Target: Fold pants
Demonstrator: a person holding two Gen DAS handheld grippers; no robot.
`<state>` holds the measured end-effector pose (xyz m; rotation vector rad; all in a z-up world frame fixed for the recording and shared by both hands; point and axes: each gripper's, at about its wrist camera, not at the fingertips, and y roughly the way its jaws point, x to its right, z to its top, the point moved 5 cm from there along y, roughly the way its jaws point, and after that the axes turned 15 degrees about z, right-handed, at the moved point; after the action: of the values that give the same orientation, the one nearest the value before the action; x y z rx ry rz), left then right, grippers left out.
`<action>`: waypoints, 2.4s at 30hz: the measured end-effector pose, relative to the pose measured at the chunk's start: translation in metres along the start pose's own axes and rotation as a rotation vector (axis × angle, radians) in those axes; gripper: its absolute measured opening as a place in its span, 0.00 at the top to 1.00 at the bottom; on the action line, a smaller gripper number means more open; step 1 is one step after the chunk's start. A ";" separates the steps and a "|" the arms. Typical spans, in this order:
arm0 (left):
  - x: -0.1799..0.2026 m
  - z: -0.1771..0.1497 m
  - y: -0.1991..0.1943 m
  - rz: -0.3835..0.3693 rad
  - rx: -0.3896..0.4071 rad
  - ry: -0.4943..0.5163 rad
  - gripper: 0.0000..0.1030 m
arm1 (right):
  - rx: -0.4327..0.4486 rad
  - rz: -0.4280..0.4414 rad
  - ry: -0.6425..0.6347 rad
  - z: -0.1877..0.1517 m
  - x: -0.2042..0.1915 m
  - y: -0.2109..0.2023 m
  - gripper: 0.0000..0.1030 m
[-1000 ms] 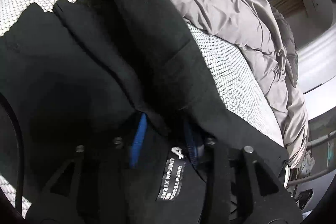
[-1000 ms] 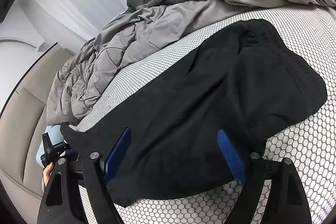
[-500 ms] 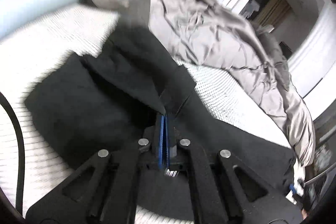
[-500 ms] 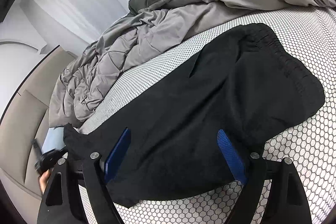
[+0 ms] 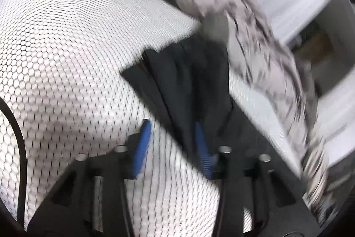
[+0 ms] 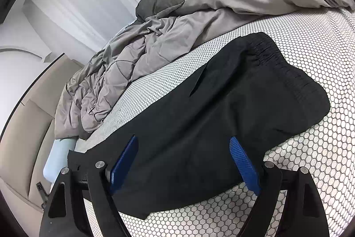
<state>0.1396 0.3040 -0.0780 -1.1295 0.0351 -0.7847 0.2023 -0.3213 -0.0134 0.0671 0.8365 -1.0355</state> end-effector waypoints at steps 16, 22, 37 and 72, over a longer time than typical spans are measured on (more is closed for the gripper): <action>-0.013 0.043 0.012 0.062 0.134 -0.048 0.99 | 0.000 -0.052 0.009 0.002 0.020 -0.011 0.16; -0.037 0.027 0.044 0.113 -0.056 -0.119 0.91 | -0.005 -0.090 0.044 0.003 0.039 -0.023 0.16; 0.016 -0.004 0.063 -0.049 -0.209 -0.085 0.51 | -0.023 0.095 0.370 0.006 0.115 -0.020 0.19; 0.004 0.001 0.051 0.028 -0.134 -0.024 0.93 | 0.105 -0.287 0.369 0.020 0.156 -0.110 0.76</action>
<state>0.1704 0.3127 -0.1178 -1.2625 0.0839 -0.7523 0.1654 -0.5026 -0.0639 0.2390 1.1485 -1.3611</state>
